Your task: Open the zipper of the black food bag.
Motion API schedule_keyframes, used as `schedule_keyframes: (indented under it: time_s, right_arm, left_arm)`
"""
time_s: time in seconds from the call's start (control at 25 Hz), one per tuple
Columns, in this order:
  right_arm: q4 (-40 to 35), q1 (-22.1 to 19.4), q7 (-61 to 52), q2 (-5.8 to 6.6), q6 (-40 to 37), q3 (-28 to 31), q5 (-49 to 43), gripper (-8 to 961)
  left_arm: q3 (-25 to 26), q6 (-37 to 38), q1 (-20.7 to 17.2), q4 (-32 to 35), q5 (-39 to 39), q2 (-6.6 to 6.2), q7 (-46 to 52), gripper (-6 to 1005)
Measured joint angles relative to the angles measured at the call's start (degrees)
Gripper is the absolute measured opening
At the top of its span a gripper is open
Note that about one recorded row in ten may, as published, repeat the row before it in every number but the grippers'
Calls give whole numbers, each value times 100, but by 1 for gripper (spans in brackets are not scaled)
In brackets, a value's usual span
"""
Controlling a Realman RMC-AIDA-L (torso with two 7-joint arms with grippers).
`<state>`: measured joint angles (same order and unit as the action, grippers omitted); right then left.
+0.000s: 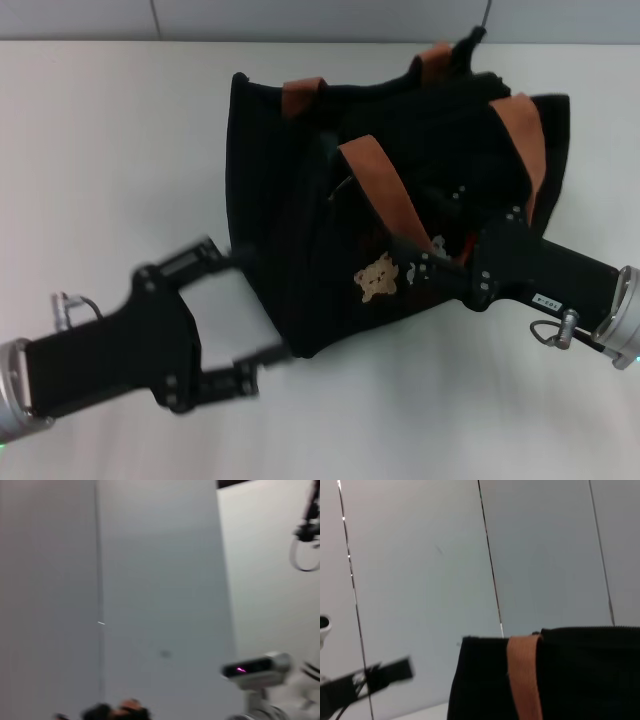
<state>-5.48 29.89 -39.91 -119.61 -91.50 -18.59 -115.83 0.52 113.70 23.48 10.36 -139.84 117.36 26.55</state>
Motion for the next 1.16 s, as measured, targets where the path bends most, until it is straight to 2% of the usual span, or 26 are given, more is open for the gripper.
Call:
schedule_keyframes:
  time_s: [0.04,0.08,0.12,0.2,0.32,0.52,1.16]
  right_arm:
    - [-29,22,10,13,-149,-51,-10,736]
    - [-29,22,10,13,-149,-51,-10,736]
    - [-226,-35,-85,40,-521,-236,-118,737]
    - [-377,-104,-198,50,-717,-345,-184,737]
    - [-1171,-470,-632,67,-1418,-757,-307,738]
    - [-1563,-759,-926,126,-1963,-929,-322,752]
    - [-1642,-798,-1040,81,-1928,-901,-408,837]
  left_arm:
    - [-384,-24,90,92,2,27,154,827]
    - [-384,-24,90,92,2,27,154,827]
    - [-589,-69,176,190,-2,90,292,827]
    - [-686,-132,234,211,-6,127,350,827]
    - [-738,-215,305,172,-13,133,363,827]
    - [-748,-287,367,209,-13,124,499,826]
    - [-809,-255,395,220,-7,121,444,826]
